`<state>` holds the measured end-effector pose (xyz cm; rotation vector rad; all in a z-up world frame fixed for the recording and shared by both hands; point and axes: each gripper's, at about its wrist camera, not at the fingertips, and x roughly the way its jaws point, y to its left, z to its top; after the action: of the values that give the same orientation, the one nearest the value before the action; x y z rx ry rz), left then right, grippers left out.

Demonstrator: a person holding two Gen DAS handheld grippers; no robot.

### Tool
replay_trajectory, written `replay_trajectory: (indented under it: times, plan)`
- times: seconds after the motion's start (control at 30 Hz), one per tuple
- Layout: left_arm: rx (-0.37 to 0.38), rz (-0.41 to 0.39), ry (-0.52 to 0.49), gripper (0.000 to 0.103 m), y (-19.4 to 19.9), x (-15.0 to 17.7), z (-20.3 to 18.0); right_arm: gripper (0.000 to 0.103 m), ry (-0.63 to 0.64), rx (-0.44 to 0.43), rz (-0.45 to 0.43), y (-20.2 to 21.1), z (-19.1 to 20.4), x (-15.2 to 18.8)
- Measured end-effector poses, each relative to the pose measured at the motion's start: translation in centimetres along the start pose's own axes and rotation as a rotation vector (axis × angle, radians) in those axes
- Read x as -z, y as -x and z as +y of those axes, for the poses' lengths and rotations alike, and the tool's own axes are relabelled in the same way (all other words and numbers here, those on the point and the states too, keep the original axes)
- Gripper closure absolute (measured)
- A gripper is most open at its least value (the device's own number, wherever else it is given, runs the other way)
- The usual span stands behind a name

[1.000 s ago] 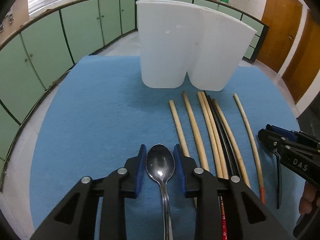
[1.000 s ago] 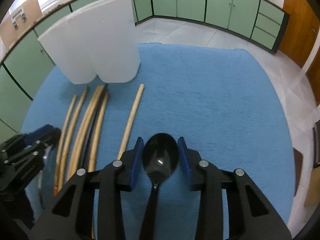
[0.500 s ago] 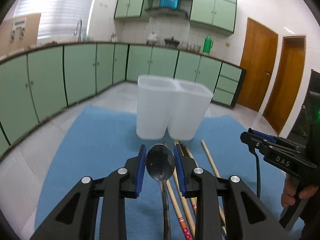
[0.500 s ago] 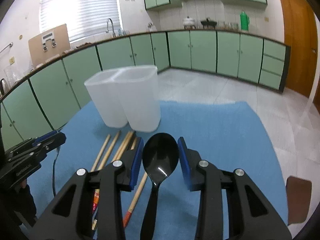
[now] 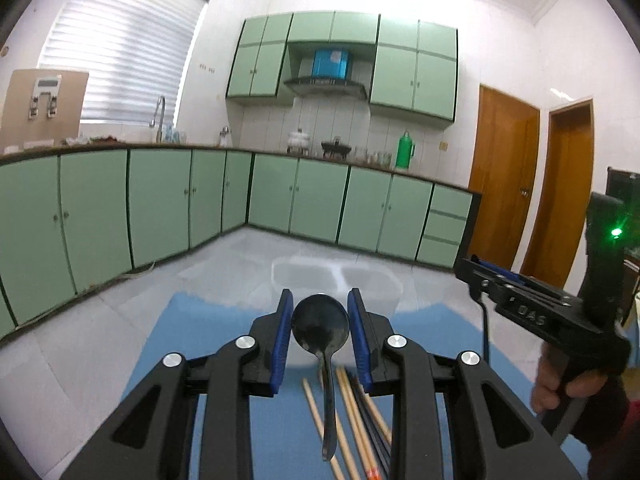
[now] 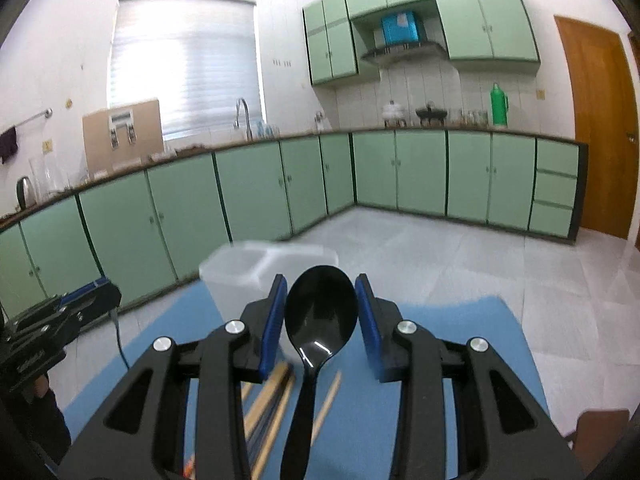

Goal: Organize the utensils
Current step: 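Lift both spoons and lower them into the white holder compartments, then open both tools to release the spoons and withdraw to the mat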

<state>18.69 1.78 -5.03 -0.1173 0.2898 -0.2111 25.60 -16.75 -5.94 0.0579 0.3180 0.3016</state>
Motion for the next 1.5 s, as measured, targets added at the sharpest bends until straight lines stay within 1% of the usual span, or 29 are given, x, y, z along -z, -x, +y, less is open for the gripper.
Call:
replay_trajectory:
  times: [0.17, 0.3, 0.37, 0.47, 0.53, 0.63, 0.77, 0.9, 1.0, 1.03, 1.07, 1.1, 1.17, 1.2, 1.23, 1.27, 1.3, 1.33, 1.37, 1.4, 1.43, 1.5]
  plan:
    - [0.018, -0.105, 0.015, 0.076, 0.2, -4.0, 0.3, 0.069, -0.019, -0.038, -0.076, -1.6, -0.9, -3.4]
    - [0.032, -0.192, 0.013, 0.076, -0.7, -7.5, 0.3, 0.069, -0.026, -0.057, -0.141, -3.5, -1.3, -6.1]
    - [0.03, -0.212, 0.004, 0.076, -1.6, -8.6, 0.3, 0.069, -0.027, -0.058, -0.163, -4.5, -1.3, -7.2]
    - [0.027, -0.234, -0.012, 0.076, -4.2, -9.9, 0.2, 0.069, -0.031, -0.051, -0.18, -6.5, -1.5, -8.1]
    - [0.028, -0.235, -0.014, 0.076, -5.8, -10.3, 0.4, 0.069, -0.023, -0.024, -0.183, -8.3, -1.7, -8.4]
    - [0.028, -0.217, -0.01, 0.076, -8.5, -10.2, 1.0, 0.069, -0.04, 0.001, -0.163, -10.9, -2.3, -8.0]
    - [0.029, -0.155, 0.003, 0.076, -12.0, -8.9, 1.9, 0.069, -0.037, 0.029, -0.118, -13.3, -2.5, -6.4]
    - [0.029, -0.068, 0.013, 0.075, -14.5, -7.0, 2.8, 0.069, -0.035, 0.028, -0.071, -14.2, -2.6, -4.6]
    - [0.027, -0.016, 0.03, 0.075, -15.2, -5.9, 3.2, 0.068, -0.036, 0.016, -0.031, -14.4, -2.3, -3.6]
    - [0.025, -0.01, 0.031, 0.074, -15.1, -5.5, 3.4, 0.068, -0.037, 0.014, -0.022, -14.3, -2.4, -3.3]
    - [0.016, -0.002, 0.027, 0.07, -14.9, -5.3, 3.4, 0.067, -0.04, 0.013, -0.015, -14.1, -2.4, -3.2]
    - [0.012, 0.002, 0.025, 0.066, -14.7, -5.1, 3.5, 0.063, -0.045, 0.011, -0.008, -13.9, -2.5, -3.1]
    - [0.003, 0.008, 0.021, 0.063, -14.0, -4.9, 3.5, 0.06, -0.055, 0.012, -0.003, -13.0, -2.4, -3.0]
    - [0.001, 0.009, 0.022, 0.061, -13.4, -4.9, 3.5, 0.056, -0.064, 0.015, 0.001, -12.4, -2.5, -3.1]
    - [-0.001, 0.009, 0.022, 0.06, -13.0, -5.0, 3.5, 0.054, -0.069, 0.019, 0.008, -11.9, -2.5, -3.2]
    - [-0.011, 0.014, 0.022, 0.056, -12.2, -5.0, 3.5, 0.051, -0.076, 0.02, 0.016, -11.1, -2.5, -3.2]
    - [-0.02, 0.022, 0.021, 0.052, -11.5, -4.9, 3.4, 0.045, -0.08, 0.023, 0.022, -10.5, -2.5, -3.1]
    - [-0.026, 0.027, 0.021, 0.051, -10.6, -4.7, 3.3, 0.042, -0.074, 0.042, 0.038, -9.5, -2.4, -2.9]
    - [-0.039, 0.038, 0.023, 0.046, -9.5, -4.3, 3.2, 0.035, -0.069, 0.054, 0.049, -8.5, -2.3, -2.5]
    - [-0.06, 0.058, 0.021, 0.045, -8.4, -3.8, 3.1, 0.028, -0.072, 0.06, 0.058, -7.5, -2.4, -2.1]
    - [-0.061, 0.065, 0.021, 0.044, -7.8, -3.6, 2.9, 0.026, -0.079, 0.073, 0.083, -6.0, -2.2, -1.3]
    - [-0.073, 0.095, 0.024, 0.038, -5.5, -1.9, 2.6, 0.024, -0.071, 0.078, 0.121, -3.7, -1.9, 0.3]
